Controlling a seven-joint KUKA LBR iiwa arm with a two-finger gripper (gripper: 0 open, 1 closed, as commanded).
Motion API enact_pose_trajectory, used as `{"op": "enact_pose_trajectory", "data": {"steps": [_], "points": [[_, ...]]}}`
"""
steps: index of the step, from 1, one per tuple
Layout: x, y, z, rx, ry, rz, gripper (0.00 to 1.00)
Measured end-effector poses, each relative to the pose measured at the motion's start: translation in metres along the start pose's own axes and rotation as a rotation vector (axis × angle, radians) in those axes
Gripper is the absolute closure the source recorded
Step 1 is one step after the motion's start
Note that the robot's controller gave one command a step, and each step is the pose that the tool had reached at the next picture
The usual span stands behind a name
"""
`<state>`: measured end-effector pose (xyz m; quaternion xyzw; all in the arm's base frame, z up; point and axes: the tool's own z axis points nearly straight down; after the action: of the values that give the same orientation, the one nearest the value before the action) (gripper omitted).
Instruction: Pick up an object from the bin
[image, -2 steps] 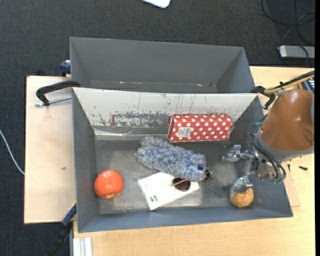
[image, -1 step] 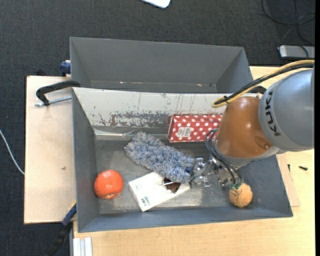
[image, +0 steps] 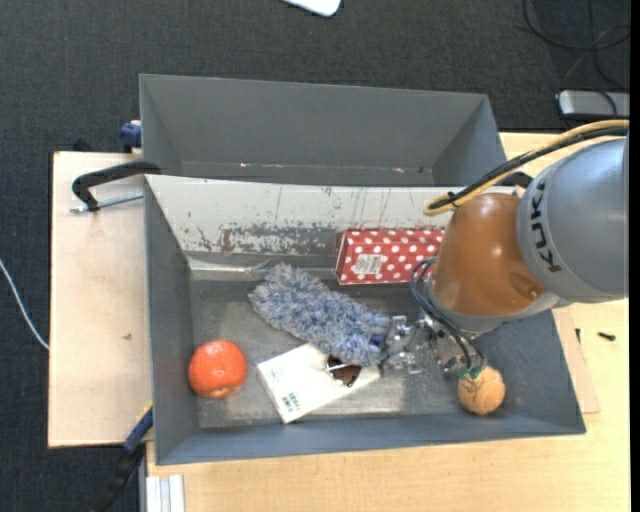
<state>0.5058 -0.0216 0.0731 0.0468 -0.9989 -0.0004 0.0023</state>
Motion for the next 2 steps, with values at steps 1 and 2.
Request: {"op": "enact_pose_trajectory", "data": {"steps": [1,2], "points": [[-0.0001,0.0001,0.0000,0.001,0.000,-0.003,1.00],[0.0029,0.0004,-0.0004,0.001,-0.006,0.003,1.00]]}}
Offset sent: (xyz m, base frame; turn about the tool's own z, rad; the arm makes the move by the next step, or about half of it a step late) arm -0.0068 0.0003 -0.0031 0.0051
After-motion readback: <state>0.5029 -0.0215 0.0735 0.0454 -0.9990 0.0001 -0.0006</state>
